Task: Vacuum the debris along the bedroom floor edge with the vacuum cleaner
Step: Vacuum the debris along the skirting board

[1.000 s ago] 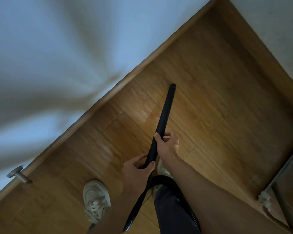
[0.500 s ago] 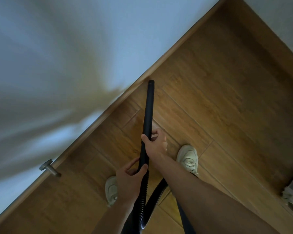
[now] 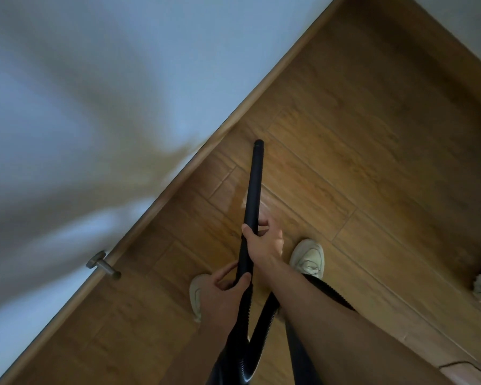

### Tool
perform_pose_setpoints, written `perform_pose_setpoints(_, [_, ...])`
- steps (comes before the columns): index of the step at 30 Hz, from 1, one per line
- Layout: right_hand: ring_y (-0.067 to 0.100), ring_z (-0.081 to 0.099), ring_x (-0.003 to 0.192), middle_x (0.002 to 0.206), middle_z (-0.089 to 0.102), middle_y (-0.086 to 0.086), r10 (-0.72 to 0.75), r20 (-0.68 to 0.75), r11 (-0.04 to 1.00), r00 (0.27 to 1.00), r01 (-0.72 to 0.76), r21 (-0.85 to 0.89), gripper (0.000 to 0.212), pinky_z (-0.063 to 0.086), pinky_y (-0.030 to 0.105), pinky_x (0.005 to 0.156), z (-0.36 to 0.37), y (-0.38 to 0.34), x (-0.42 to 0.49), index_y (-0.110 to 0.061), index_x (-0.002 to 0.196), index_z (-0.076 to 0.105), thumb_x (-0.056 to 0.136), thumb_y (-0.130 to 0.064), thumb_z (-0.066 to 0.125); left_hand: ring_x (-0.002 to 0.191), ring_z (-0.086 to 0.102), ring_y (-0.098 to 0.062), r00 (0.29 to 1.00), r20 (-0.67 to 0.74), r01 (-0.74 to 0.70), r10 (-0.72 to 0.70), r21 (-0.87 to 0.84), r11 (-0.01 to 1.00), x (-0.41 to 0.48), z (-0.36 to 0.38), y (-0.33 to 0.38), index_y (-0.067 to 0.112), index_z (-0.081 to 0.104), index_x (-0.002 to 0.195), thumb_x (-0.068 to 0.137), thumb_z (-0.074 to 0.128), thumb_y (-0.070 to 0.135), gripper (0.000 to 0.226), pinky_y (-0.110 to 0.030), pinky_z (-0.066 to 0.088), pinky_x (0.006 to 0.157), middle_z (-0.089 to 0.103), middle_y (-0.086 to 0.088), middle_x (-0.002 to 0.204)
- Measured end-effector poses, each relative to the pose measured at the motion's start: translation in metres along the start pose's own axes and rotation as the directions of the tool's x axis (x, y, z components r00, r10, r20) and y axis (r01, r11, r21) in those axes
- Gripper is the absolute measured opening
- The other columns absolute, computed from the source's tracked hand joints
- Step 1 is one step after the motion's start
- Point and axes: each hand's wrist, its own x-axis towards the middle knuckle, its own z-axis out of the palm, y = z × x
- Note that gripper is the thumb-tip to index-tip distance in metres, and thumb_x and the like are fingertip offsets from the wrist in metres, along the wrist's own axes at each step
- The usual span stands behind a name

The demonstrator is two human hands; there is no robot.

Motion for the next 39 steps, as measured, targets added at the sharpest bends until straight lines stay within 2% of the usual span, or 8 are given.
perform_pose_setpoints(3, [0.014, 0.065, 0.071, 0.085, 0.065, 0.000, 0.069, -0.007, 0.997, 0.998, -0.069, 0.035, 0.022, 0.050, 0.025, 0.053, -0.009, 0.011, -0.009, -0.019, 0.098, 0.058, 0.087, -0.030, 0.074, 0.063, 0.070, -0.009, 0.999, 0.032, 0.004, -0.005, 0.036, 0.999, -0.013, 0.000, -0.005, 0.021, 0.073, 0.109, 0.081, 0.080, 0.014, 0.030, -0.022, 0.055, 0.060, 0.071, 0.006, 0.059])
perform_pose_setpoints(10, [0.012, 0.065, 0.067, 0.083, 0.067, 0.001, 0.074, 0.006, 0.997, 0.997, -0.074, 0.020, 0.021, 0.047, 0.022, 0.049, -0.019, 0.019, -0.019, -0.020, 0.095, 0.058, 0.087, -0.029, 0.075, 0.042, 0.057, 0.000, 0.997, 0.000, -0.081, 0.081, 0.035, 0.996, -0.033, 0.007, -0.008, 0.004, 0.071, 0.110, 0.081, 0.076, -0.001, 0.030, -0.010, 0.046, 0.049, 0.056, 0.010, 0.040])
perform_pose_setpoints(17, [0.018, 0.068, 0.077, 0.091, 0.068, 0.001, -0.011, 0.092, 0.998, 0.996, 0.017, -0.066, 0.023, 0.054, 0.027, 0.058, -0.008, 0.005, -0.005, -0.020, 0.096, 0.058, 0.086, -0.031, 0.075, 0.046, 0.059, 0.000, 0.993, -0.097, -0.069, 0.061, -0.086, 0.994, -0.030, 0.015, -0.004, 0.010, 0.073, 0.107, 0.081, 0.078, 0.002, 0.028, -0.011, 0.048, 0.051, 0.059, 0.009, 0.044])
perform_pose_setpoints(21, [0.019, 0.068, 0.079, 0.097, 0.066, 0.004, -0.101, 0.194, 0.980, 0.976, 0.131, -0.149, 0.028, 0.053, 0.029, 0.056, 0.000, -0.006, 0.005, -0.017, 0.099, 0.057, 0.085, -0.033, 0.075, 0.063, 0.070, -0.014, 0.983, -0.177, -0.070, 0.048, -0.123, 0.990, -0.024, 0.018, 0.000, 0.012, 0.074, 0.111, 0.080, 0.080, 0.010, 0.031, -0.020, 0.056, 0.060, 0.073, -0.007, 0.066])
perform_pose_setpoints(24, [0.020, 0.068, 0.080, 0.097, 0.067, 0.004, -0.116, 0.230, 0.974, 0.966, 0.156, -0.164, 0.028, 0.060, 0.039, 0.067, 0.004, -0.007, 0.007, -0.017, 0.100, 0.057, 0.085, -0.033, 0.075, 0.063, 0.072, -0.012, 0.973, -0.227, -0.069, 0.035, -0.142, 0.988, -0.026, 0.022, -0.002, 0.016, 0.075, 0.110, 0.079, 0.082, 0.013, 0.032, -0.022, 0.058, 0.060, 0.076, -0.008, 0.072])
perform_pose_setpoints(29, [0.018, 0.068, 0.079, 0.098, 0.068, 0.005, -0.110, 0.217, 0.979, 0.970, 0.144, -0.146, 0.027, 0.049, 0.024, 0.051, -0.006, 0.005, 0.006, -0.016, 0.100, 0.059, 0.086, -0.032, 0.075, 0.060, 0.071, -0.016, 0.983, -0.183, -0.033, -0.003, -0.195, 0.980, -0.030, 0.028, -0.010, 0.011, 0.073, 0.112, 0.079, 0.080, 0.006, 0.034, -0.021, 0.055, 0.055, 0.076, -0.013, 0.073])
perform_pose_setpoints(35, [0.017, 0.070, 0.073, 0.088, 0.071, 0.006, -0.038, 0.163, 0.997, 0.986, 0.048, -0.058, 0.025, 0.051, 0.023, 0.052, -0.025, 0.029, -0.001, -0.014, 0.098, 0.059, 0.086, -0.029, 0.076, 0.063, 0.059, -0.027, 0.995, -0.095, -0.032, 0.016, -0.178, 0.984, -0.043, 0.035, -0.022, 0.022, 0.074, 0.098, 0.082, 0.077, 0.003, 0.025, -0.022, 0.051, 0.052, 0.069, -0.023, 0.070])
perform_pose_setpoints(39, [0.015, 0.070, 0.073, 0.086, 0.071, 0.005, -0.019, 0.145, 1.000, 0.989, 0.022, -0.015, 0.022, 0.052, 0.024, 0.054, -0.031, 0.043, -0.010, -0.014, 0.096, 0.060, 0.086, -0.027, 0.075, 0.060, 0.063, -0.022, 0.998, -0.060, -0.035, 0.026, -0.155, 0.987, -0.052, 0.032, -0.033, 0.019, 0.074, 0.101, 0.082, 0.076, 0.004, 0.025, -0.022, 0.053, 0.052, 0.072, -0.022, 0.070])
